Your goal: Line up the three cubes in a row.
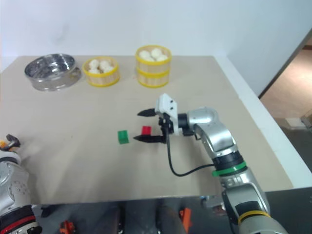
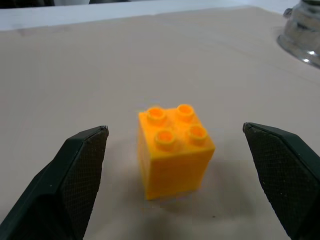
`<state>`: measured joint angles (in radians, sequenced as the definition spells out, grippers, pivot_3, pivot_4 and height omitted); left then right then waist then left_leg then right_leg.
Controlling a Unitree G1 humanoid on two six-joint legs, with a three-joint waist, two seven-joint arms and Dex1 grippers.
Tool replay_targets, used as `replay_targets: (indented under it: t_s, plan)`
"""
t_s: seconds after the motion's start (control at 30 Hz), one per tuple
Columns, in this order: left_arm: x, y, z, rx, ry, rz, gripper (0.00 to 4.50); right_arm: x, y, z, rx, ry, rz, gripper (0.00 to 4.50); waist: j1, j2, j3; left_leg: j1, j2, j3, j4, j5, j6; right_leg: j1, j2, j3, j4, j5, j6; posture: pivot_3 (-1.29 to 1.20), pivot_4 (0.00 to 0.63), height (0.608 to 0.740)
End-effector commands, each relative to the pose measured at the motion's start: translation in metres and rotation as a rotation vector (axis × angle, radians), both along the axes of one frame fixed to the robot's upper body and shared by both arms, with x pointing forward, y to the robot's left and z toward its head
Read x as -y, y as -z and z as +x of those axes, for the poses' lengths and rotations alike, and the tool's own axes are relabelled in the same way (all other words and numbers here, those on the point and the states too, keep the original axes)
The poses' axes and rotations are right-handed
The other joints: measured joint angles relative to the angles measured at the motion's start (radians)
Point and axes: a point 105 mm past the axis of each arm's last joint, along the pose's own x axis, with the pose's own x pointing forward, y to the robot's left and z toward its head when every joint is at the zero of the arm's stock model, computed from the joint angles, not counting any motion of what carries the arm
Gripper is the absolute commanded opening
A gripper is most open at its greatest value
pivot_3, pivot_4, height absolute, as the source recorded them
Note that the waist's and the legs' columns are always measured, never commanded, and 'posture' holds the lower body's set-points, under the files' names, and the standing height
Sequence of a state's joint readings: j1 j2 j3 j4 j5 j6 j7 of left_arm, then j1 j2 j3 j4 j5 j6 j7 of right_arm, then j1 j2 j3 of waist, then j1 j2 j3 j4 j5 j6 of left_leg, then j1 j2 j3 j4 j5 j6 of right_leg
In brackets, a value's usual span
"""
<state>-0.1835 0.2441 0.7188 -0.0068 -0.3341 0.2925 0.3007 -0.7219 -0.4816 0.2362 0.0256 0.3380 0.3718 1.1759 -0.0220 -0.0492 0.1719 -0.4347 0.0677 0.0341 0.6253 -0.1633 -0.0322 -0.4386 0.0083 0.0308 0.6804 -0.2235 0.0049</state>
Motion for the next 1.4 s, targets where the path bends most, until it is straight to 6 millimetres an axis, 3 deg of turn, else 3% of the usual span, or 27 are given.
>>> replay_targets:
  t_s: [0.03,0.27,0.4,0.53,0.67,0.87,0.93,1.0,1.13,1.3,1.4]
  plan:
    - [-0.004,-0.008,-0.001,0.003,-0.015,0.026,4.47,0.001,-0.012,-0.004,0.049,-0.009,0.017,4.5,0.0,0.0,0.0,0.0,0.0,0.0,0.0,0.0,0.0,0.0,0.0,0.0,0.0,0.0,0.0,0.0,0.15,0.74]
    - [-0.007,-0.005,0.0,-0.006,-0.029,0.019,4.47,0.002,-0.012,-0.005,0.047,-0.009,0.02,4.5,0.0,0.0,0.0,0.0,0.0,0.0,0.0,0.0,0.0,0.0,0.0,0.0,0.0,0.0,0.0,0.0,0.15,0.74]
    - [-0.012,-0.003,0.001,-0.011,-0.058,0.0,2.86,-0.001,-0.015,-0.006,0.042,-0.017,0.044,4.5,0.0,0.0,0.0,0.0,0.0,0.0,0.0,0.0,0.0,0.0,0.0,0.0,0.0,0.0,0.0,0.0,0.15,0.74]
    - [-0.014,-0.001,0.002,-0.022,-0.063,-0.004,1.65,-0.006,-0.029,-0.018,-0.036,-0.088,0.138,4.5,0.0,0.0,0.0,0.0,0.0,0.0,0.0,0.0,0.0,0.0,0.0,0.0,0.0,0.0,0.0,0.0,0.15,0.74]
    - [-0.016,0.0,0.005,-0.036,-0.057,0.001,1.65,-0.009,-0.028,-0.026,-0.009,-0.143,0.1,4.5,0.0,0.0,0.0,0.0,0.0,0.0,0.0,0.0,0.0,0.0,0.0,0.0,0.0,0.0,0.0,0.0,0.15,0.74]
    - [-0.015,-0.003,0.01,-0.042,-0.005,0.04,1.65,-0.009,-0.026,-0.022,0.008,-0.127,0.088,4.5,0.0,0.0,0.0,0.0,0.0,0.0,0.0,0.0,0.0,0.0,0.0,0.0,0.0,0.0,0.0,0.0,0.15,0.74]
    - [0.001,-0.014,0.025,-0.068,0.159,0.147,1.65,-0.009,-0.026,-0.022,0.01,-0.125,0.085,4.5,0.0,0.0,0.0,0.0,0.0,-0.001,-0.001,0.0,0.0,0.0,0.0,0.0,0.0,0.0,-0.001,0.0,0.15,0.74]
    - [0.032,-0.029,0.046,-0.107,0.438,0.325,1.65,-0.008,-0.026,-0.022,0.01,-0.126,0.083,4.5,0.0,0.0,0.0,0.0,0.0,-0.001,-0.001,0.0,0.0,-0.001,0.0,0.0,0.0,0.0,-0.001,0.0,0.15,0.74]
    - [0.091,-0.054,0.066,-0.037,0.899,0.473,1.65,-0.008,-0.026,-0.02,0.008,-0.124,0.075,4.5,0.002,0.0,0.0,-0.001,0.0,0.0,-0.002,0.0,-0.001,-0.002,-0.002,-0.001,0.0,-0.004,-0.007,0.0,0.15,0.74]
    - [0.154,-0.068,0.061,0.058,1.385,0.532,1.65,-0.007,-0.024,-0.016,0.015,-0.114,0.058,4.5,0.0,0.0,0.0,-0.001,0.0,0.004,-0.004,0.0,-0.001,-0.003,-0.006,-0.002,-0.002,-0.004,-0.007,0.0,0.15,0.74]
    - [0.181,-0.047,0.048,-0.01,1.686,0.588,1.65,-0.006,-0.021,-0.014,0.023,-0.1,0.042,4.5,-0.004,0.0,0.0,-0.001,0.0,0.005,-0.005,0.0,-0.001,-0.003,-0.005,-0.002,-0.002,-0.004,-0.006,0.0,0.15,0.74]
